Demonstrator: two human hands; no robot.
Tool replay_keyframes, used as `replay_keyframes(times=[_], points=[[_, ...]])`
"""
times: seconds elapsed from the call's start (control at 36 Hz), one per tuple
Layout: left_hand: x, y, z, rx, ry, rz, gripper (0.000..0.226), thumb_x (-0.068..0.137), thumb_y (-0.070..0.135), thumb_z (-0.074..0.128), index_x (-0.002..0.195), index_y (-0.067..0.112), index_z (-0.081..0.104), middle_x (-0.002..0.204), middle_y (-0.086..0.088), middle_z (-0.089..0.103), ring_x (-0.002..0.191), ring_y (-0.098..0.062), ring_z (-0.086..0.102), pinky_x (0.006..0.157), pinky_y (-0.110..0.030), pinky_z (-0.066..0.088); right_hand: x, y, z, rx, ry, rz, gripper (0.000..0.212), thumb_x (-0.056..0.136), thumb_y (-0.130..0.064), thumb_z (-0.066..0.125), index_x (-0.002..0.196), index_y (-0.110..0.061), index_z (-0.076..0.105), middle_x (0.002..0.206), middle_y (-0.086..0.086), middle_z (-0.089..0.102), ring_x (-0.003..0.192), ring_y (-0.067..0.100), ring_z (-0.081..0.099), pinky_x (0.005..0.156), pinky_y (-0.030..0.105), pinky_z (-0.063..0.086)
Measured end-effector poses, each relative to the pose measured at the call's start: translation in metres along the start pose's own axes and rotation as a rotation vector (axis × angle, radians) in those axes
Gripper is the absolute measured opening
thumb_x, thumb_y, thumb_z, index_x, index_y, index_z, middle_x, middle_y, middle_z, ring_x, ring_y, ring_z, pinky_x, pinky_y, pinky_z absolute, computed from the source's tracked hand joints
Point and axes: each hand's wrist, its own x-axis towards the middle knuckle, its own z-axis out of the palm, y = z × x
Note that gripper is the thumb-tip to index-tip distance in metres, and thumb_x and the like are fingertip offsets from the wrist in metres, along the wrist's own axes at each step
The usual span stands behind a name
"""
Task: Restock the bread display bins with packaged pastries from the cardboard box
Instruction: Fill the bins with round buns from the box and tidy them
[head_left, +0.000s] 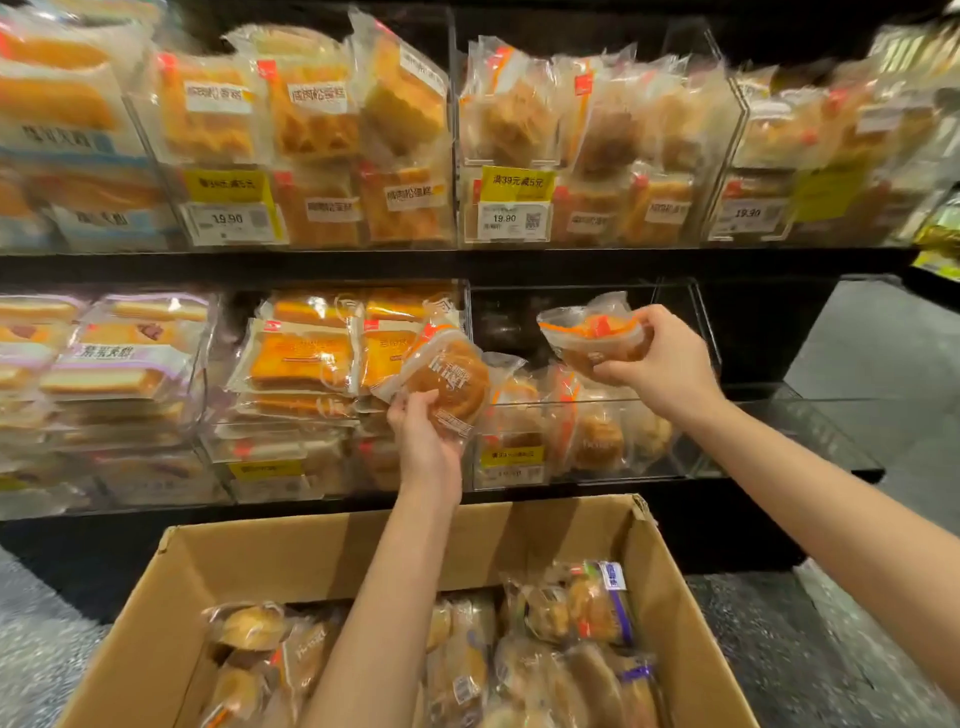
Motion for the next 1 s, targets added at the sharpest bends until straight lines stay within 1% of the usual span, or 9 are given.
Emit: replay_keyframes(times=[0.11, 0.22, 0.31, 0.42, 0.56, 0.64, 0.72, 0.83, 1.0], points=[[0.008, -0.007, 0.000, 0.066, -0.016, 0.133, 0.061, 0.096, 0.013, 0.053, 0.147, 0.024, 0.022, 0.125, 0.002, 0.050, 0.121, -0.020, 0.051, 0.099, -0.042, 0.047, 0.030, 0.002, 0.023, -0.256, 0.015, -0.151, 0.051, 0.073, -0.020, 0.082, 0.117, -0.015, 0.056, 0.112, 0.003, 0.056, 0.103, 0.019, 0.053, 0.089, 0.036, 0.047], [0.018, -0.007, -0.005, 0.112, 0.000, 0.268, 0.062, 0.093, 0.014, 0.058, 0.145, 0.028, 0.027, 0.132, 0.006, 0.051, 0.126, -0.013, 0.049, 0.107, -0.045, 0.041, 0.055, 0.008, 0.054, -0.515, -0.009, -0.303, 0.045, 0.080, -0.019, 0.075, 0.120, -0.019, 0.055, 0.111, 0.004, 0.063, 0.106, 0.025, 0.054, 0.090, 0.040, 0.042], [0.030, -0.002, -0.009, 0.089, 0.019, 0.309, 0.061, 0.092, 0.014, 0.059, 0.144, 0.029, 0.030, 0.133, 0.006, 0.051, 0.124, -0.010, 0.050, 0.106, -0.044, 0.041, 0.071, 0.010, 0.076, -0.547, -0.020, -0.300, 0.053, 0.081, -0.012, 0.072, 0.128, -0.017, 0.049, 0.114, 0.010, 0.060, 0.107, 0.031, 0.054, 0.089, 0.040, 0.042], [0.042, -0.003, -0.012, 0.052, -0.050, 0.282, 0.048, 0.093, 0.011, 0.056, 0.130, 0.033, 0.036, 0.122, 0.011, 0.056, 0.110, -0.002, 0.056, 0.103, -0.039, 0.043, 0.092, 0.007, 0.094, -0.546, -0.092, -0.267, 0.044, 0.084, -0.007, 0.066, 0.124, -0.014, 0.049, 0.112, 0.014, 0.058, 0.106, 0.034, 0.053, 0.086, 0.040, 0.043], [0.048, -0.008, -0.013, -0.005, -0.085, 0.256, 0.048, 0.092, 0.010, 0.054, 0.129, 0.033, 0.034, 0.119, 0.014, 0.056, 0.108, -0.003, 0.056, 0.103, -0.035, 0.042, 0.117, 0.002, 0.118, -0.679, -0.260, -0.313, 0.030, 0.092, -0.018, 0.059, 0.117, -0.004, 0.053, 0.116, 0.018, 0.059, 0.110, 0.036, 0.053, 0.089, 0.041, 0.042], [0.051, -0.009, -0.015, -0.011, -0.099, 0.254, 0.049, 0.091, 0.011, 0.054, 0.129, 0.033, 0.034, 0.121, 0.014, 0.055, 0.113, -0.005, 0.054, 0.103, -0.035, 0.041, 0.121, -0.002, 0.133, -0.743, -0.217, -0.285, 0.023, 0.095, -0.013, 0.050, 0.111, -0.003, 0.062, 0.111, 0.016, 0.062, 0.105, 0.033, 0.058, 0.087, 0.038, 0.047], [0.052, -0.009, -0.017, -0.005, -0.108, 0.250, 0.052, 0.092, 0.011, 0.054, 0.134, 0.031, 0.033, 0.125, 0.012, 0.054, 0.124, -0.010, 0.050, 0.104, -0.035, 0.040, 0.119, -0.008, 0.145, -0.807, -0.151, -0.271, 0.020, 0.095, -0.010, 0.050, 0.110, -0.006, 0.063, 0.108, 0.011, 0.064, 0.103, 0.029, 0.061, 0.086, 0.036, 0.048], [0.053, -0.010, -0.018, 0.039, -0.102, 0.249, 0.054, 0.090, 0.016, 0.057, 0.135, 0.032, 0.032, 0.125, 0.015, 0.053, 0.117, -0.003, 0.051, 0.102, -0.033, 0.041, 0.114, -0.010, 0.151, -0.773, -0.052, -0.265, 0.036, 0.095, -0.010, 0.052, 0.131, -0.006, 0.049, 0.113, 0.013, 0.064, 0.109, 0.031, 0.059, 0.100, 0.038, 0.039], [0.051, -0.009, -0.017, 0.059, -0.108, 0.238, 0.061, 0.092, 0.016, 0.055, 0.145, 0.027, 0.026, 0.124, 0.017, 0.051, 0.113, 0.001, 0.051, 0.100, -0.030, 0.040, 0.094, -0.011, 0.139, -0.611, -0.009, -0.235, 0.034, 0.093, -0.013, 0.058, 0.126, -0.009, 0.056, 0.122, 0.009, 0.061, 0.120, 0.024, 0.053, 0.115, 0.038, 0.023]])
